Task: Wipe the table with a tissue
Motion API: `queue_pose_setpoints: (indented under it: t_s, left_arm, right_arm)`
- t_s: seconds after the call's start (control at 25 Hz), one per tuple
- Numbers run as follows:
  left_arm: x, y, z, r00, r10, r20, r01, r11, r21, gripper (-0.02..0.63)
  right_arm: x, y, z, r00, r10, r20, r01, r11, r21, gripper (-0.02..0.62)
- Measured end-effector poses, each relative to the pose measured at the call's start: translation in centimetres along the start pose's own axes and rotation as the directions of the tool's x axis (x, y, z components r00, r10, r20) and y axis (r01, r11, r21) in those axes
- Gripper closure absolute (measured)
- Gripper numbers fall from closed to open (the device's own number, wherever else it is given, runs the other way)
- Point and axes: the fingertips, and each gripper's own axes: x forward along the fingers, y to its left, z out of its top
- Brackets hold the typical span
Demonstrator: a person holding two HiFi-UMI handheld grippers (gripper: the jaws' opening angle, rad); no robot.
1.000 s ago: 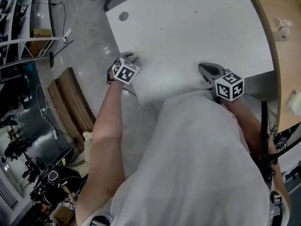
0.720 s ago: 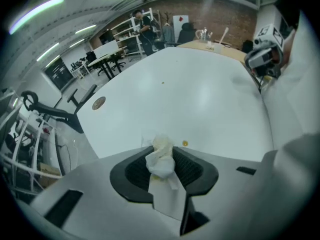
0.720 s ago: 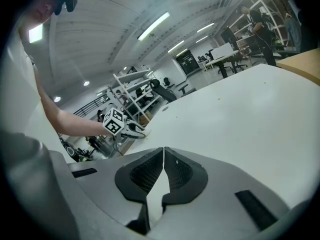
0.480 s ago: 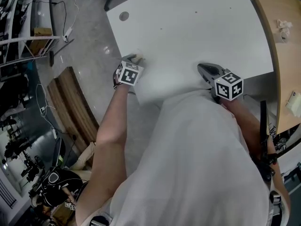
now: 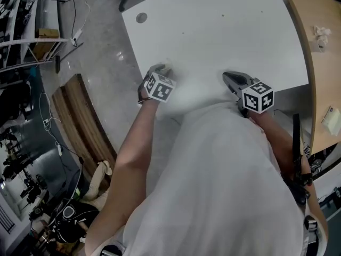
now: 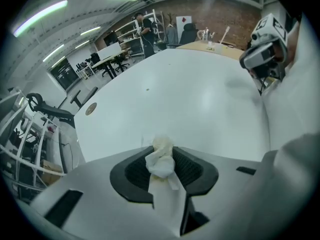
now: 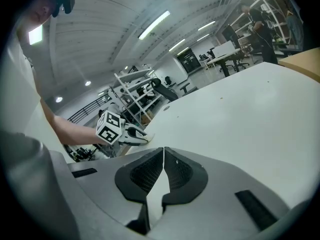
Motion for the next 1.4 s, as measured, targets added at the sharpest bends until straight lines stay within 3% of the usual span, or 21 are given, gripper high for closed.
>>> queue_pose_setpoints:
  t_s: [0.16, 0.28, 0.36, 0.48, 0.6, 0.84, 1.0, 1.16, 1.4]
  left_arm:
    - [0.0, -2.3, 1.1, 0.999, -0.035, 0.023, 0.036, 0.998, -0.053, 0.488]
    - [-0.1, -4.9, 2.5, 0.986, -0.127, 0.110, 0.142, 0.980, -0.140, 0.488]
    - [-0.3, -6.3, 3.0, 0.977, -0.138, 0.160, 0.165, 0.971, -0.175, 0.488]
    - [-1.1, -6.9, 2.9, 0.974, -0.102, 0.204, 0.146, 0.966, -0.213, 0.488]
    - [-2.6, -5.2, 1.5, 0.972, -0.042, 0.232, 0.113, 0.946, -0.302, 0.488]
    - [-4.6, 0.1, -3.9, 0.968, 0.120, 0.223, 0.015, 0.852, -0.524, 0.488]
    - [-4.8, 1.8, -5.6, 0.967, 0.161, 0.198, -0.018, 0.818, -0.576, 0.488]
    - [-3.9, 2.6, -4.9, 0.969, 0.160, 0.188, -0.028, 0.827, -0.561, 0.486]
    - [-1.1, 2.7, -2.4, 0.982, 0.135, 0.129, -0.064, 0.893, -0.446, 0.486]
  right_arm:
    - [0.2, 0.2, 0.0, 1.000, 0.011, -0.005, -0.011, 1.000, -0.003, 0.577]
    - [0.0, -0.2, 0.2, 1.000, 0.004, 0.003, -0.004, 1.000, 0.005, 0.577]
    - [-0.2, -0.4, 0.3, 1.000, -0.001, 0.010, 0.001, 1.000, 0.008, 0.577]
    - [-0.5, -0.9, 0.3, 1.000, -0.015, 0.016, 0.015, 1.000, 0.015, 0.577]
    - [-0.7, -1.2, 0.3, 1.000, -0.024, 0.014, 0.024, 1.000, 0.017, 0.577]
    - [-0.6, -1.1, 0.6, 1.000, -0.020, 0.020, 0.019, 1.000, 0.009, 0.577]
    - [-0.5, -1.1, 0.6, 1.000, -0.020, 0.019, 0.020, 1.000, 0.015, 0.577]
    - [-0.3, -0.9, 0.9, 1.000, -0.016, 0.013, 0.016, 1.000, 0.006, 0.577]
    - [-0.2, -0.8, 0.9, 1.000, -0.017, 0.005, 0.017, 1.000, 0.004, 0.577]
